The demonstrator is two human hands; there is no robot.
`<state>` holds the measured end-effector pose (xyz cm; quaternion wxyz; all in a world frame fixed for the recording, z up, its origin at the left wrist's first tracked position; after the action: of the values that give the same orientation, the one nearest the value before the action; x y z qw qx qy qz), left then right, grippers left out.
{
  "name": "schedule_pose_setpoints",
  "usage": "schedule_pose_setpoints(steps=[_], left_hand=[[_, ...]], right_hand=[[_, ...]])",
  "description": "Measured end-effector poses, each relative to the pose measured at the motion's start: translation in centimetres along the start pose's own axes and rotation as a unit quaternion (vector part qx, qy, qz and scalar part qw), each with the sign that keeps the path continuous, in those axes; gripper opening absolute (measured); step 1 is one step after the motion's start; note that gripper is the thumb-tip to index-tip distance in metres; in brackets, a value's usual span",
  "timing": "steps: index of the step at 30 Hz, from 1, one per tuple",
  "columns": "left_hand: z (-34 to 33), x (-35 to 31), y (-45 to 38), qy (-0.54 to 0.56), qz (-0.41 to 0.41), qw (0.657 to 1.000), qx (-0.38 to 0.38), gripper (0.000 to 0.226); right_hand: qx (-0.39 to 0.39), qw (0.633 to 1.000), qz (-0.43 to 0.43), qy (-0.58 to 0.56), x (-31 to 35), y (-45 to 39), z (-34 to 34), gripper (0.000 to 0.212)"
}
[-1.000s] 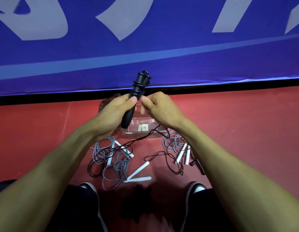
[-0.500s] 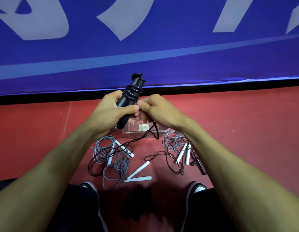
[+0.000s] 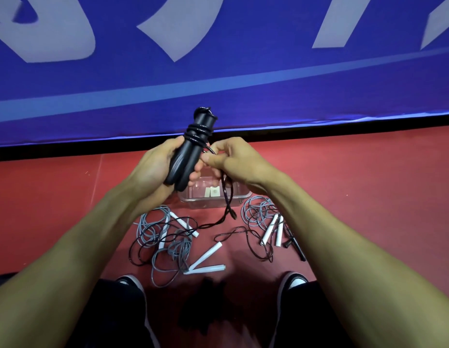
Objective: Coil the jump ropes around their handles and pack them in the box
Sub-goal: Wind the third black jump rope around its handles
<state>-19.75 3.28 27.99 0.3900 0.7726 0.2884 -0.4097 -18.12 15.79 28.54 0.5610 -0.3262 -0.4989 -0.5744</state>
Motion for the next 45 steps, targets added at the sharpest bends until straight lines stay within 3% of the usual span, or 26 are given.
schedule_pose_setpoints(steps=[5,8,13,17,21,28,32,35,39,43,45], left_hand=[[0.1,-0.3,0.0,0.047,0.000,0.999,0.004,0.044],[0.3,-0.3,0.1,0.029,-0.006,1.000,-0.006,0.040],[0.1,-0.5,0.2,-0.036,-0.026,0.999,0.004,0.017],[-0.1,-0.9,0.5,-0.063,-0.034,0.997,0.022,0.032],[1.0,-1.3,0.5,-0.144,-0.061,0.986,-0.060,0.047],[0.7,0.0,0.5,-0.110,-0.009,0.993,-0.050,0.044],[1.3,0.2,0.3,-0.184,-0.022,0.980,-0.072,0.045],[1.6,-0.1,0.0,-0.198,-0.058,0.975,-0.088,0.035],[0.8,0.0,-0.3,-0.201,-0.091,0.974,-0.052,0.018],[0.1,0.2,-0.4,-0.094,-0.042,0.994,-0.038,0.053],[0.1,0.3,-0.4,-0.062,-0.017,0.998,-0.021,0.053]], right_hand=[[-0.015,0.998,-0.032,-0.046,-0.5,-0.4,0.3,0.042],[0.020,0.999,-0.017,0.021,-1.0,-0.4,-0.2,0.044],[0.009,0.993,-0.001,0.114,-0.4,-0.2,0.3,0.030],[0.049,0.994,0.025,0.098,0.3,0.1,-1.1,0.032],[0.044,0.996,0.008,0.072,0.2,0.3,-1.0,0.020],[0.052,0.966,0.022,0.252,-0.6,-0.3,-1.0,0.035],[0.045,0.958,0.028,0.281,-0.3,-0.1,-1.0,0.028],[0.055,0.961,0.027,0.269,-0.2,0.1,-1.1,0.029],[0.052,0.975,0.016,0.216,0.2,0.3,-0.9,0.030],[0.048,0.990,-0.007,0.131,0.3,0.2,-0.7,0.044],[0.046,0.991,-0.014,0.127,0.3,0.2,-0.7,0.053]])
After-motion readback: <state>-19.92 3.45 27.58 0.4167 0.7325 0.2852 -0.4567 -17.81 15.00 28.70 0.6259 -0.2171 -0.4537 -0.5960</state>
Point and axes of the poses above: each hand's wrist, its own y-axis away from the middle knuckle, its own z-axis out of the back of the hand, x = y × z, the point moved 7 cm from there along -y, towards the middle knuckle, and after that the axes turned 5 degrees about y, right-handed, at the moved point
